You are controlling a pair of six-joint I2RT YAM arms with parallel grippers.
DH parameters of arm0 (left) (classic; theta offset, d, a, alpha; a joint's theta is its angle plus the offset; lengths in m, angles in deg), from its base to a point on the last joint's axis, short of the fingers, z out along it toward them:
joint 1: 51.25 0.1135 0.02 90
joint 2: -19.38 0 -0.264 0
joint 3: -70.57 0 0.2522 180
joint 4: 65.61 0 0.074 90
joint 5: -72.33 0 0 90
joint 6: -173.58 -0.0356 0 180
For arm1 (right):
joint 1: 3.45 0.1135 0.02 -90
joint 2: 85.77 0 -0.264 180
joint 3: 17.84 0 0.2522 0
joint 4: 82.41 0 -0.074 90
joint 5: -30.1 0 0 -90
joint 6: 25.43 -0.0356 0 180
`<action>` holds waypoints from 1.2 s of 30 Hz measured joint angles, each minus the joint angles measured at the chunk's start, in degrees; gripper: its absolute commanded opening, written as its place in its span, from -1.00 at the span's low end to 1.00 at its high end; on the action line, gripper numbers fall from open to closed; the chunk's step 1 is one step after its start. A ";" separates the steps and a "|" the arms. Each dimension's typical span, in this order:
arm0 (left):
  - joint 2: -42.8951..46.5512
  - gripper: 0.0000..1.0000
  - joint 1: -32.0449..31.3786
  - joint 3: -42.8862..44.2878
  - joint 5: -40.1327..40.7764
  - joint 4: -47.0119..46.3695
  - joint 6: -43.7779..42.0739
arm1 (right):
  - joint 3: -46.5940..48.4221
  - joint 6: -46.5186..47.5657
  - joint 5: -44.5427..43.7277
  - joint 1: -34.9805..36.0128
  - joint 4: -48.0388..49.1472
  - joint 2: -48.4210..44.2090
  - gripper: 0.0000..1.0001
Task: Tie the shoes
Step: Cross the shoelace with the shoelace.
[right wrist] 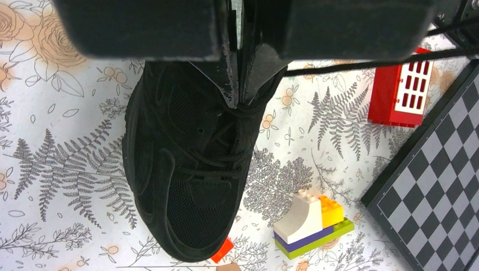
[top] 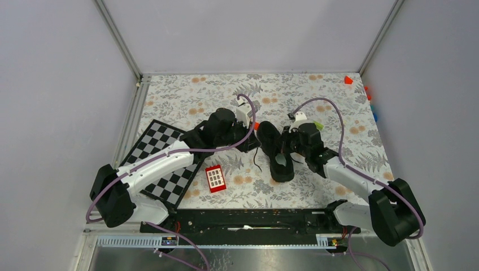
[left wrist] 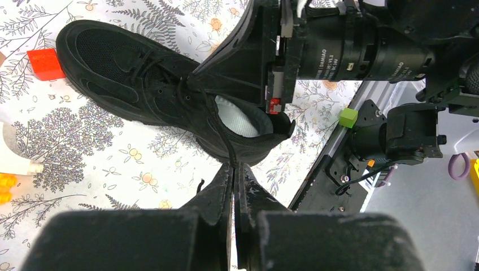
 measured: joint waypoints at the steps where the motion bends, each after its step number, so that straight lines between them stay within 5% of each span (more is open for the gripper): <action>1: 0.00 -1.00 0.00 0.00 0.00 0.00 0.00 | 0.48 0.15 -0.02 0.00 -0.31 0.57 -1.00; 22: 1.49 -1.00 0.00 -0.04 0.66 0.26 -0.17 | 10.43 7.87 -10.05 5.22 -13.49 6.71 -1.00; 36: 2.75 -1.00 -0.07 -9.99 -0.24 3.08 2.01 | -1.62 -0.57 -9.55 5.20 8.57 4.63 -1.00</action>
